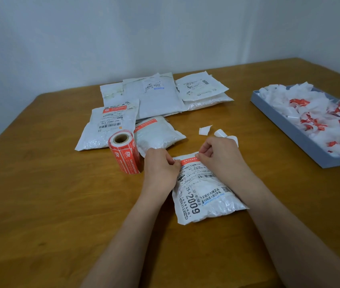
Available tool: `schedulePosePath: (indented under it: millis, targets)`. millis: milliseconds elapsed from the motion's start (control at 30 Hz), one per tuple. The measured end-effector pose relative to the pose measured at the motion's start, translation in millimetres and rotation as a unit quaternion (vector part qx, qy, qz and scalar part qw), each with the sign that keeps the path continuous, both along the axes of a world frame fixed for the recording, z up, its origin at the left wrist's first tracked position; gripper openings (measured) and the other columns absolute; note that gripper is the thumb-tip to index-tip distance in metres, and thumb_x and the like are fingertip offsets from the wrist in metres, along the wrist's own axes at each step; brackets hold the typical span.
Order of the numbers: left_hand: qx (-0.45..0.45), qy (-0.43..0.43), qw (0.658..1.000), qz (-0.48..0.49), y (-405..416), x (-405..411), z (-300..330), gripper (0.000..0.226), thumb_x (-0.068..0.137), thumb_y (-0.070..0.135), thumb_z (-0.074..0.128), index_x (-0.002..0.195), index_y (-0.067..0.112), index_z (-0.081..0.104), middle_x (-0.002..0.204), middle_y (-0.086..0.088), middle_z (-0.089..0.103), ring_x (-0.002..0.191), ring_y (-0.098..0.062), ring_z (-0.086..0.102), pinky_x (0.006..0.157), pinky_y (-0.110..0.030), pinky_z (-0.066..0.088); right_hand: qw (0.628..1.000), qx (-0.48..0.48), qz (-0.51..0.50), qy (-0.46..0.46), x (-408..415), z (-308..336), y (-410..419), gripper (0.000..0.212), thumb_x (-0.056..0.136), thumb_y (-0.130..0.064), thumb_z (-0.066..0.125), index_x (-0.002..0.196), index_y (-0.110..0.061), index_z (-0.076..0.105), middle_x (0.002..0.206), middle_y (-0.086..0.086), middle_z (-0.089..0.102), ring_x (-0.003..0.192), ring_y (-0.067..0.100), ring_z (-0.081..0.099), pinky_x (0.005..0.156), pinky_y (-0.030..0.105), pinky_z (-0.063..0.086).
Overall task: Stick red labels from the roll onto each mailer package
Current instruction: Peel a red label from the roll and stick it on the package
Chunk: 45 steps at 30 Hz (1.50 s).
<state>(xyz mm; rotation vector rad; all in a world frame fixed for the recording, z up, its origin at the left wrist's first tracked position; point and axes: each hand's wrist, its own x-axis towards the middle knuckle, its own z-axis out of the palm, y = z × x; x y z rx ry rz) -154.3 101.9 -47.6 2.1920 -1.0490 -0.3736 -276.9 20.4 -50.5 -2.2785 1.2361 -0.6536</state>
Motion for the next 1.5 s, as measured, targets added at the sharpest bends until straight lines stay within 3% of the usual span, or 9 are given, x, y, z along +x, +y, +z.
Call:
schedulePosePath:
  millis: [233,533,733,867,967,1100,1200,1300,1500]
  targets:
    - [-0.008,-0.027,0.999,0.015,-2,4,-9,0.029,0.083,0.028,0.075,0.057,0.021,0.062,0.093,-0.004,0.061,0.081,-0.010,0.055,0.054,-0.017,0.031,1.000,-0.008,-0.010,0.025,-1,0,2,0.011,0.086,-0.028,0.070,0.090,-0.018,0.066,0.082,-0.005,0.066,0.081,0.010,0.060,0.070,0.027,0.050]
    - [-0.007,-0.044,0.998,0.031,-4,6,-15,0.022,0.081,0.037,0.075,0.081,0.015,0.075,0.099,-0.003,0.059,0.090,-0.008,0.047,0.065,-0.021,0.034,0.997,-0.024,-0.046,0.063,0,4,6,0.019,0.087,-0.037,0.068,0.098,-0.021,0.066,0.092,-0.005,0.068,0.088,0.011,0.061,0.071,0.027,0.049]
    - [-0.002,-0.046,0.998,0.032,2,0,-8,0.026,0.082,0.034,0.074,0.093,0.011,0.071,0.110,-0.001,0.047,0.101,-0.012,0.048,0.074,-0.023,0.036,0.997,-0.019,-0.050,0.057,-2,6,8,0.042,0.086,-0.036,0.070,0.122,-0.022,0.053,0.088,-0.004,0.066,0.094,0.015,0.060,0.079,0.032,0.050]
    - [0.015,-0.053,0.998,0.036,7,2,-4,0.047,0.081,0.037,0.074,0.116,0.010,0.059,0.122,-0.005,0.044,0.109,-0.019,0.048,0.080,-0.025,0.037,0.996,-0.023,-0.056,0.062,-3,6,6,0.045,0.084,-0.039,0.071,0.122,-0.021,0.055,0.096,-0.002,0.065,0.096,0.015,0.059,0.077,0.028,0.047]
    - [0.020,-0.045,0.998,0.030,10,4,-4,0.048,0.081,0.040,0.074,0.118,0.013,0.059,0.120,-0.004,0.047,0.108,-0.018,0.048,0.078,-0.026,0.037,0.996,-0.020,-0.058,0.065,-5,5,3,0.045,0.081,-0.043,0.072,0.117,-0.020,0.059,0.107,-0.001,0.061,0.097,0.013,0.057,0.076,0.025,0.043]
    - [0.009,-0.046,0.998,0.029,10,4,-6,0.051,0.081,0.043,0.072,0.120,0.013,0.057,0.117,-0.003,0.056,0.108,-0.019,0.053,0.085,-0.031,0.048,0.996,-0.006,-0.063,0.056,-8,3,0,0.038,0.083,-0.043,0.071,0.111,-0.019,0.061,0.107,-0.001,0.061,0.096,0.012,0.057,0.082,0.030,0.050]
    - [0.003,-0.029,0.999,0.020,12,4,-5,0.055,0.083,0.042,0.071,0.127,0.014,0.054,0.120,-0.001,0.057,0.112,-0.017,0.053,0.091,-0.031,0.048,0.994,-0.002,-0.083,0.064,-10,5,-2,0.036,0.087,-0.046,0.065,0.110,-0.018,0.061,0.108,-0.001,0.061,0.095,0.013,0.058,0.082,0.031,0.050]
    - [-0.013,0.016,1.000,0.011,15,5,-3,0.054,0.083,0.036,0.073,0.129,0.015,0.053,0.120,0.000,0.057,0.110,-0.013,0.054,0.084,-0.023,0.043,0.993,0.030,-0.095,0.066,-10,5,-1,0.041,0.089,-0.051,0.059,0.114,-0.018,0.060,0.109,-0.002,0.062,0.095,0.013,0.058,0.076,0.028,0.047]
    - [-0.094,0.209,0.973,0.033,16,7,-1,0.046,0.080,0.019,0.078,0.121,0.019,0.056,0.111,0.004,0.054,0.095,-0.008,0.056,0.065,-0.013,0.044,0.976,0.186,-0.069,-0.089,-8,11,0,0.053,0.085,-0.051,0.063,0.127,-0.020,0.051,0.120,-0.002,0.057,0.107,0.013,0.054,0.084,0.029,0.045]
